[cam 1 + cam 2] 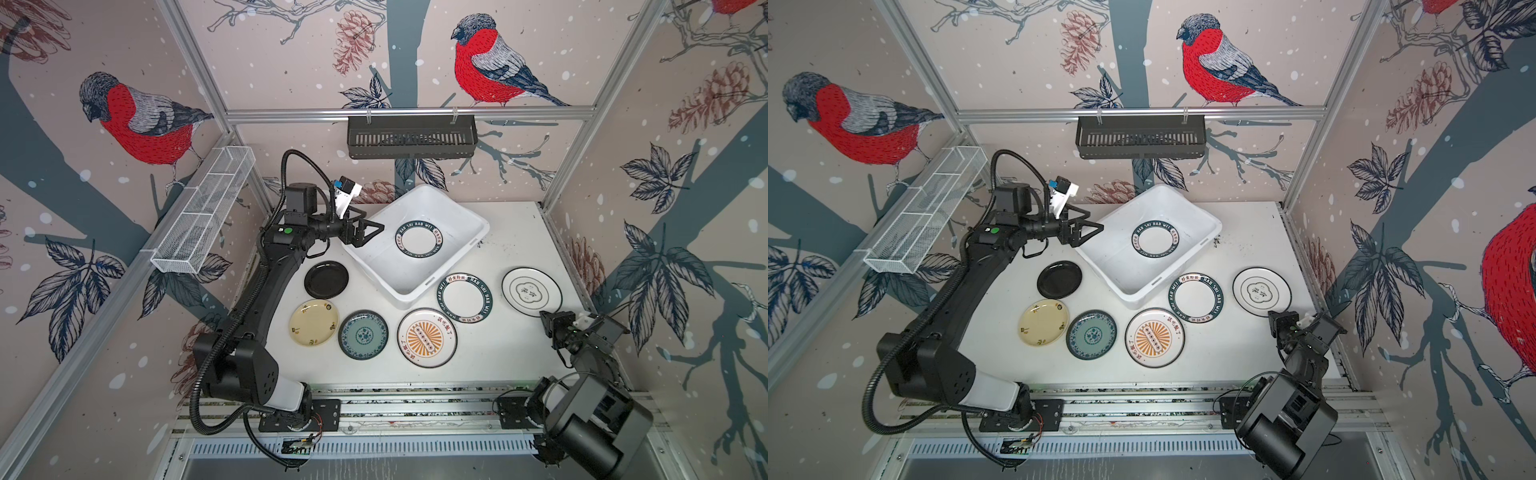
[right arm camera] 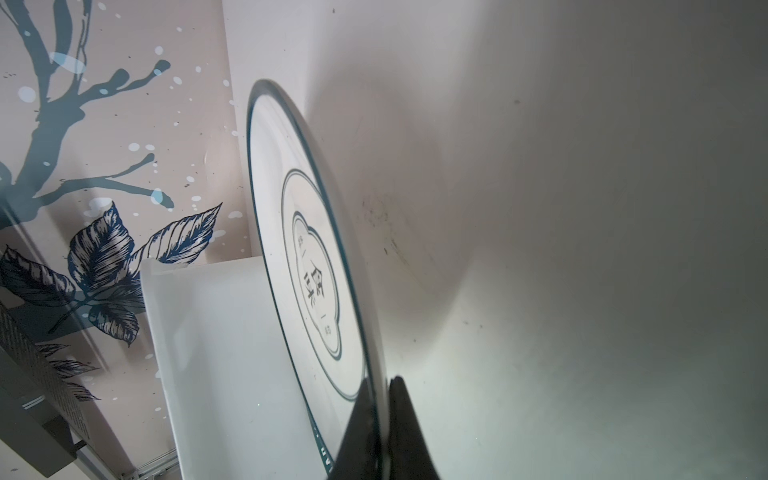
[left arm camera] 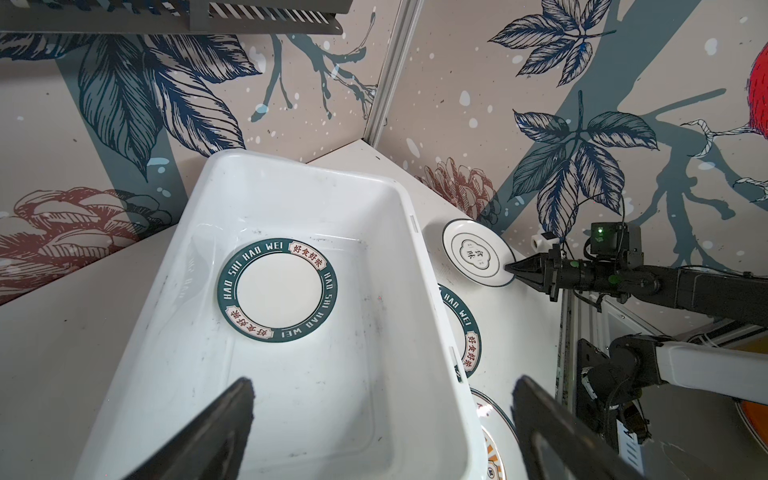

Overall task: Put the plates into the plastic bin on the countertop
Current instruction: 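Lift the green-ringed plate with the right gripper and carry it over the bin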

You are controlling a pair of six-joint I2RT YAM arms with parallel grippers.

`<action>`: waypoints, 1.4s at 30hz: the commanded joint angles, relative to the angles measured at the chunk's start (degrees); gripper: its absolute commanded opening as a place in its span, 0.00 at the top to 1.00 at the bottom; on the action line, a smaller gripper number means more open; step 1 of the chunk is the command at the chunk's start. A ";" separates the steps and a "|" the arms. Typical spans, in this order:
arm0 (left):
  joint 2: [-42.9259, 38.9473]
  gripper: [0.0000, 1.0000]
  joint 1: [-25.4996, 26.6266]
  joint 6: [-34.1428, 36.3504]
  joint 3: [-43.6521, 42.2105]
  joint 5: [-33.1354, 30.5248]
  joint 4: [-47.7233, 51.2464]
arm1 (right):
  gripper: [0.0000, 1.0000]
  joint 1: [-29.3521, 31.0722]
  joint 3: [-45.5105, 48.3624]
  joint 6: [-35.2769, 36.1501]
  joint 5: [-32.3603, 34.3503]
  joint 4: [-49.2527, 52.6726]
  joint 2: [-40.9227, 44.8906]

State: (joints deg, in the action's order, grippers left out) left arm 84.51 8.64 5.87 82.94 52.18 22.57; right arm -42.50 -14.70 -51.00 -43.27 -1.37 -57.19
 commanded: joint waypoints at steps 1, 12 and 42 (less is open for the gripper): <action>0.00 0.04 0.19 -0.24 0.47 0.02 -1.61 | 0.99 0.45 -2.38 -0.84 -1.30 0.55 1.40; -0.22 0.04 0.23 -0.16 0.54 -0.42 -1.50 | 0.98 10.70 -12.94 -6.26 3.97 -1.01 0.15; -0.53 0.05 0.23 0.20 4.42 -2.92 1.72 | 0.98 50.16 -57.43 0.68 18.65 2.03 -30.41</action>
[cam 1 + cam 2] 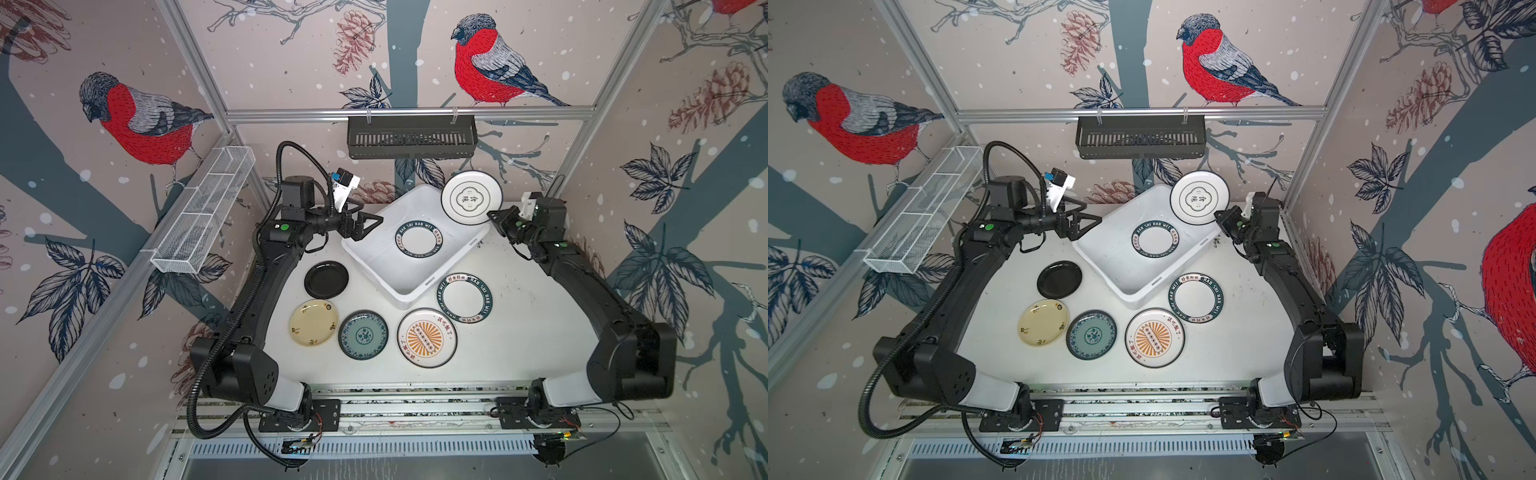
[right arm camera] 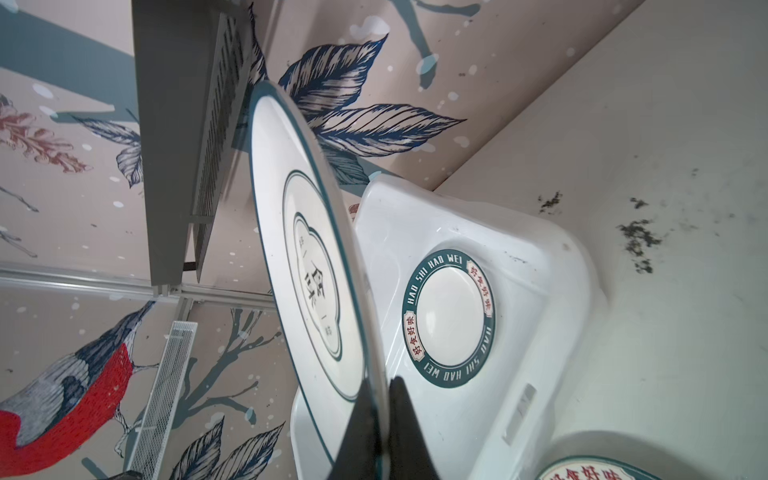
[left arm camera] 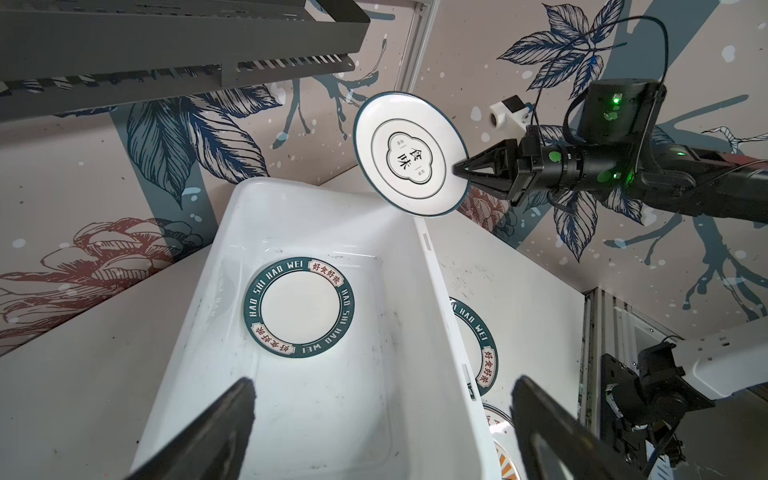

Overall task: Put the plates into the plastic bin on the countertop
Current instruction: 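Lift the green-ringed plate with the right gripper and carry it over the bin, then lower the green-ringed plate onto the plate in the bin with the right gripper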

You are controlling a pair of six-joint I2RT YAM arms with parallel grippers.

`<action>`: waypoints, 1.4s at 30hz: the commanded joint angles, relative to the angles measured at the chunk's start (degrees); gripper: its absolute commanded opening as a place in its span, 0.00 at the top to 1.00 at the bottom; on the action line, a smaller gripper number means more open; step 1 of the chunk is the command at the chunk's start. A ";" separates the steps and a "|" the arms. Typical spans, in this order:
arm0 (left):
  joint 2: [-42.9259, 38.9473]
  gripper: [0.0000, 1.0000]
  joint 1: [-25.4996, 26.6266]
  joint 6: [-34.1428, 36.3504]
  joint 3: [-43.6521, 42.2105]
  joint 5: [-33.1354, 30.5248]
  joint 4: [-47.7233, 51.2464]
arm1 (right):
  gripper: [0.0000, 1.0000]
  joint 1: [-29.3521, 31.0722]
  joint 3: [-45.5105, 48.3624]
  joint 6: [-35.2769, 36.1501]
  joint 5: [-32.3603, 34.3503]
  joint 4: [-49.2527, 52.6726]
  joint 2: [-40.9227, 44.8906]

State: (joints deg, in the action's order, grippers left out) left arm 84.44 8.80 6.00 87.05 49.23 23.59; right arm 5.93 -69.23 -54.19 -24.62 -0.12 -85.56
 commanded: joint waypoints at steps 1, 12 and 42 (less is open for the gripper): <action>-0.53 0.05 0.06 0.15 0.52 0.08 1.03 | 0.99 2.68 -4.31 4.66 -0.37 1.27 -3.47; -1.45 0.05 0.06 0.42 0.17 -0.20 2.36 | 0.99 8.30 -17.41 10.59 -2.42 9.70 -18.07; -1.74 0.05 0.06 0.42 -1.00 -0.11 1.69 | 0.98 10.27 -39.61 19.46 0.01 26.55 -40.73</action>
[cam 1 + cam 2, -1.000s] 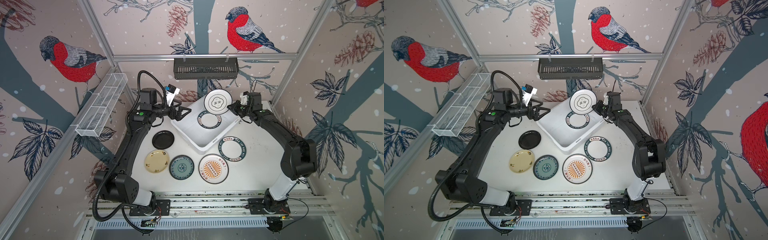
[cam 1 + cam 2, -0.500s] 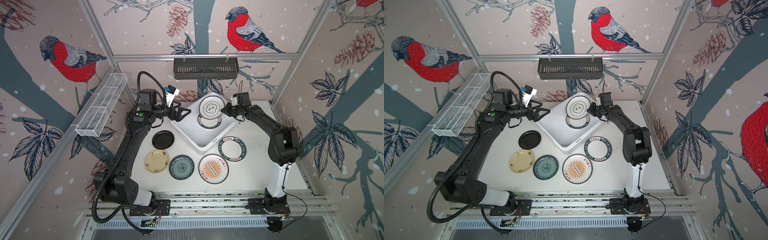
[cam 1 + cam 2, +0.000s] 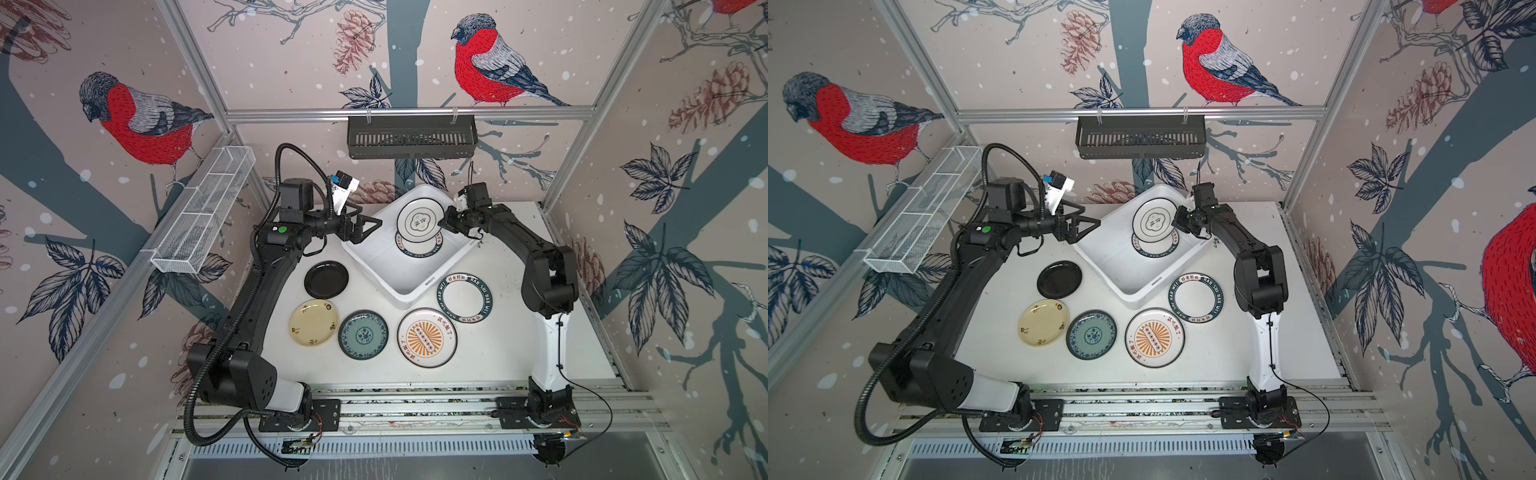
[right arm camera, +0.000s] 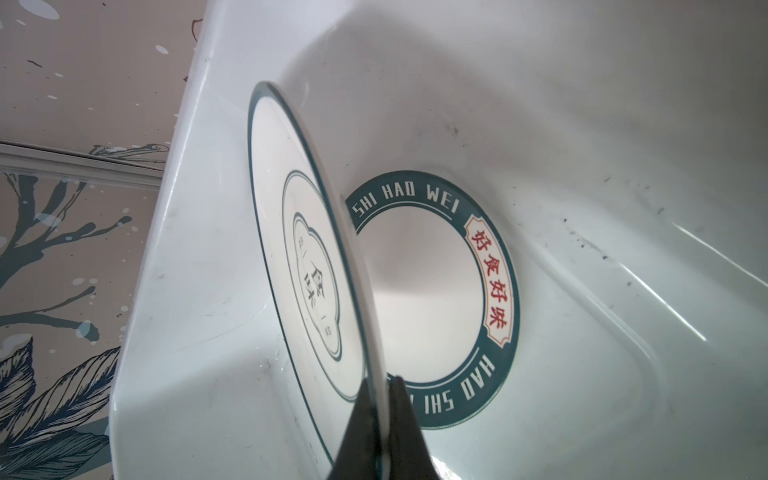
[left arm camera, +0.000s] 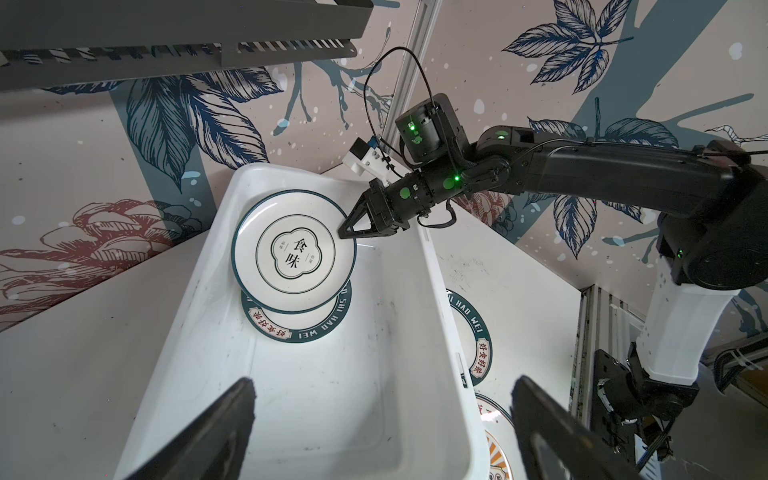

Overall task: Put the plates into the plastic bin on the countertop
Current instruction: 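Lower the green-ringed plate onto the plate in the bin with the right gripper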

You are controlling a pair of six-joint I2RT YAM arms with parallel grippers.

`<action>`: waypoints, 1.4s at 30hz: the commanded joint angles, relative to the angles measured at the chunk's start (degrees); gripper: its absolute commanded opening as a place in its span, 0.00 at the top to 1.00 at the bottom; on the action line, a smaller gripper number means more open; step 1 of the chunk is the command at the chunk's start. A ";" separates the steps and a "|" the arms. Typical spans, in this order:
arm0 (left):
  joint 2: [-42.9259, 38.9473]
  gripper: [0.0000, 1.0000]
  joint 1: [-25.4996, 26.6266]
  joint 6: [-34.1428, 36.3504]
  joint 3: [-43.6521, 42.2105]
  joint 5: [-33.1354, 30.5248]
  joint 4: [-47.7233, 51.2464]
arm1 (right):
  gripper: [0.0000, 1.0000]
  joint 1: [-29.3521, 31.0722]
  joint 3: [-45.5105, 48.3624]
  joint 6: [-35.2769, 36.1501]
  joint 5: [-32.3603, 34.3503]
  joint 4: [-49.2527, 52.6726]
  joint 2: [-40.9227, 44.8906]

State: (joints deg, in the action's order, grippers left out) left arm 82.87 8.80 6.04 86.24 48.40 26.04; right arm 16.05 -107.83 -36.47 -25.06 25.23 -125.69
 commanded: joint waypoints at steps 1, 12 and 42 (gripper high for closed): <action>-0.17 0.05 0.08 0.37 -0.19 0.73 -0.81 | 0.99 0.20 -1.23 1.99 0.45 1.42 -0.94; -0.14 0.05 0.08 0.37 -0.20 0.73 -0.84 | 0.98 -0.05 -7.93 4.30 0.11 6.40 -5.99; -0.17 0.05 0.09 0.55 -0.25 1.25 -0.96 | 0.90 -1.12 -7.92 3.77 -0.61 6.25 -8.48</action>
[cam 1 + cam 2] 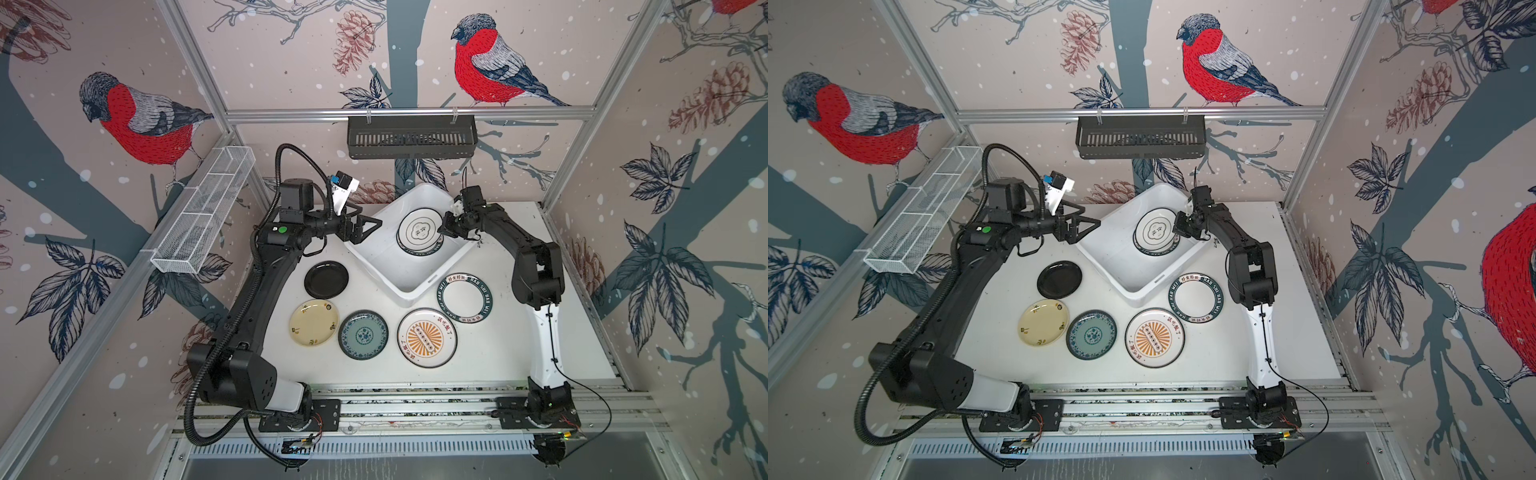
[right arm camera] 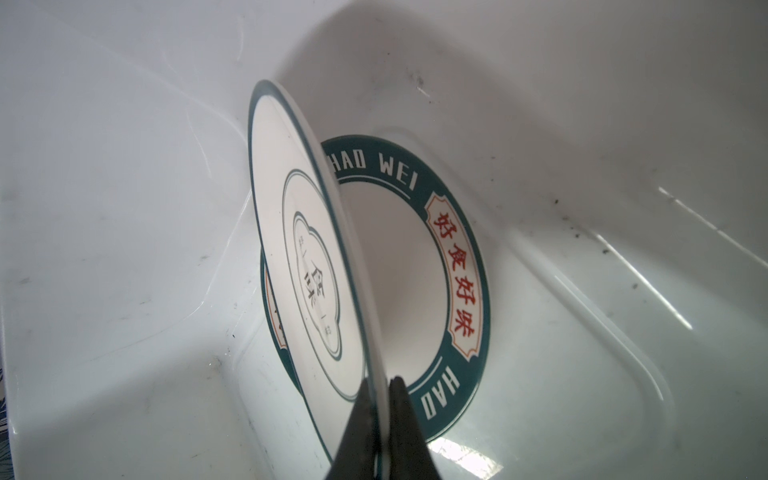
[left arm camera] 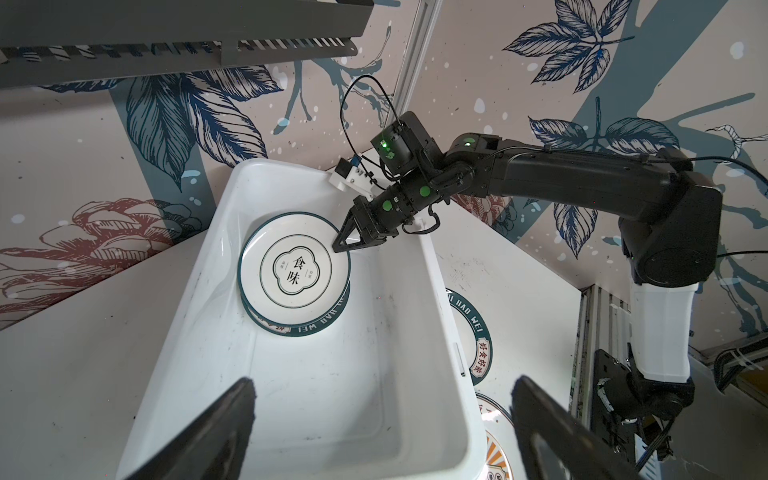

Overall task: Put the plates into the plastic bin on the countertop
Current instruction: 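Lower the green-ringed plate onto the plate in the bin with the right gripper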

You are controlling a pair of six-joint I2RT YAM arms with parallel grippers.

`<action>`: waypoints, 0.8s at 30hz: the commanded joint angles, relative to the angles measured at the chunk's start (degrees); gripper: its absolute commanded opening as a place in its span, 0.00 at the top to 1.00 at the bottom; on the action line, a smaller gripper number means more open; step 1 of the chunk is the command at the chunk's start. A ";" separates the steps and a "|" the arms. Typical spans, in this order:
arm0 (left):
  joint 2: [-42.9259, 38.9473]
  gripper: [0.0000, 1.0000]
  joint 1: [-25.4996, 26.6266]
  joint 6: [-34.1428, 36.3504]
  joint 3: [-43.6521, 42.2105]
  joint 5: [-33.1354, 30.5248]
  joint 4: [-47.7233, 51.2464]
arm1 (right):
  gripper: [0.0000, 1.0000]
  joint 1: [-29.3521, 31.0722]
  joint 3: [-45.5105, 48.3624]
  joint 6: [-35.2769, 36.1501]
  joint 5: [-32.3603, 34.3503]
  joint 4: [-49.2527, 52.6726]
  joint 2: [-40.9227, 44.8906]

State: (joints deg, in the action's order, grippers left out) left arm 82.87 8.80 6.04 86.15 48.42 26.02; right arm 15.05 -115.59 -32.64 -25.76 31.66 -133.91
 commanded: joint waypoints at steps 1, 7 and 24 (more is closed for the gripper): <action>-0.14 0.05 0.08 0.55 -0.15 1.23 -0.93 | 0.90 -0.17 -0.11 -0.14 0.09 -0.13 -0.28; -0.08 0.05 0.06 0.55 -0.15 1.26 -0.92 | 0.88 -0.11 -0.13 -0.27 0.18 -0.25 -0.54; -0.43 0.05 0.08 0.59 -0.55 1.59 -1.06 | 0.84 0.24 0.19 -0.49 0.77 0.20 -0.50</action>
State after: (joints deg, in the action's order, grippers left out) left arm 82.85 8.80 6.07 85.78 48.69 26.00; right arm 15.20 -115.48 -32.88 -25.67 31.57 -134.23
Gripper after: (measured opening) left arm 0.953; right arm 0.162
